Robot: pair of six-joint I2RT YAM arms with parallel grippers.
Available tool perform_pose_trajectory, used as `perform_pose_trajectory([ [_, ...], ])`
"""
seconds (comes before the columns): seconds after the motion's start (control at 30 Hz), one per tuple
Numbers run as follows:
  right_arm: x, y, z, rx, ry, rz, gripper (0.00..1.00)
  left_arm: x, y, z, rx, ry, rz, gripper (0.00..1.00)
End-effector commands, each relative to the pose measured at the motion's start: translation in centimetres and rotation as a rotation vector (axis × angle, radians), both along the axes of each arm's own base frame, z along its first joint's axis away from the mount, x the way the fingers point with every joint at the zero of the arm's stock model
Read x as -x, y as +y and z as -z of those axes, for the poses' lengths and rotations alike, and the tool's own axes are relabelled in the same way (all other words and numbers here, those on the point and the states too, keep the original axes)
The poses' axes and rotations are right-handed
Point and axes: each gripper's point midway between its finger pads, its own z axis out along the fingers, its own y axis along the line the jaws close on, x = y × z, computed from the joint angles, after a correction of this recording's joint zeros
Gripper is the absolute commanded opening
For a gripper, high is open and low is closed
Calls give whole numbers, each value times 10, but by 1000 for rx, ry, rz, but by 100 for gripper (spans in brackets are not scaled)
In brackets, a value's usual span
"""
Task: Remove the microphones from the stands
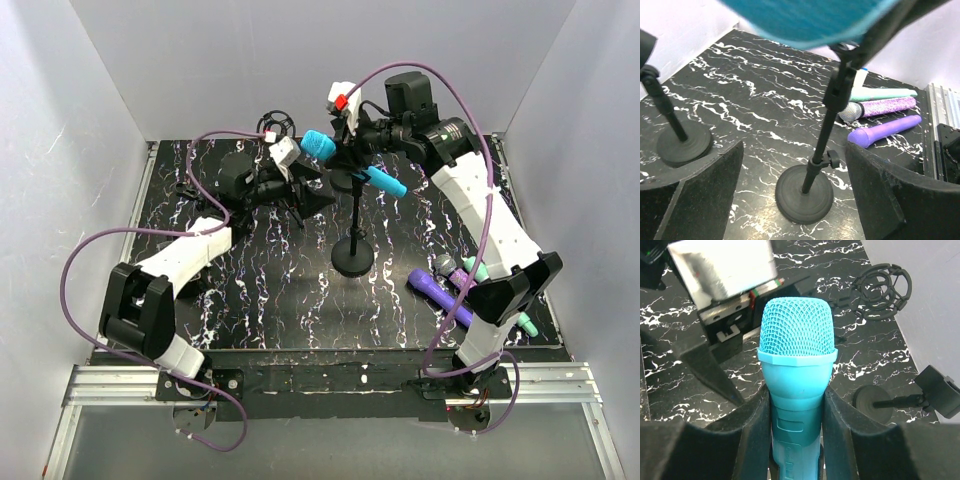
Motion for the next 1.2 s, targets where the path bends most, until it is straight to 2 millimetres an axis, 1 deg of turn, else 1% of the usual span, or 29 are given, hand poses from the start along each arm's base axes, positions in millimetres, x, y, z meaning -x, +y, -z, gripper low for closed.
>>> perform_pose_trajectory([
  [0.0, 1, -3, -39, -86, -83, 46, 1, 11, -16, -1, 21, -72, 75, 81],
  [0.07, -2, -3, -40, -94, -72, 60, 1, 12, -23, 0, 27, -87, 77, 80],
  [0.17, -8, -1, -42, -105, -57, 89, 1, 13, -37, 9, 27, -104, 81, 78],
  [0.3, -13, 1, -41, -111, -47, 98, 1, 15, -58, 17, 32, -119, 102, 72],
  [0.4, -17, 2, -46, -119, -54, 105, 1, 14, -71, 22, 33, -131, 108, 65],
  [0.43, -18, 4, -46, -120, -52, 106, 1, 14, -76, 26, 28, -133, 105, 61],
  [0.5, -20, 4, -47, -124, -51, 111, 1, 13, -83, 35, 15, -138, 92, 47],
  [0.57, -21, 3, -49, -129, -54, 118, 1, 12, -86, 39, 10, -140, 80, 33],
  [0.7, -22, 2, -61, -158, -68, 142, 1, 11, -89, 49, -7, -122, 79, 16],
  [0.77, -24, 0, -78, -210, -74, 175, 1, 12, -90, 55, -16, -107, 84, 8],
  [0.83, -26, -2, -107, -280, -115, 198, 1, 12, -88, 63, -28, -86, 82, 0],
  [0.87, -27, -3, -119, -309, -135, 205, 1, 14, -88, 69, -35, -69, 84, 0],
  [0.93, -26, -6, -151, -375, -187, 218, 1, 16, -85, 75, -43, -46, 79, 0],
  [1.03, -19, -13, -199, -481, -293, 228, 1, 18, -84, 79, -50, -29, 74, 0],
  [1.1, -15, -20, -226, -544, -365, 253, 1, 18, -83, 81, -57, -26, 70, 0],
  [1.17, -11, -29, -247, -596, -417, 284, 1, 18, -82, 80, -61, -30, 67, 0],
])
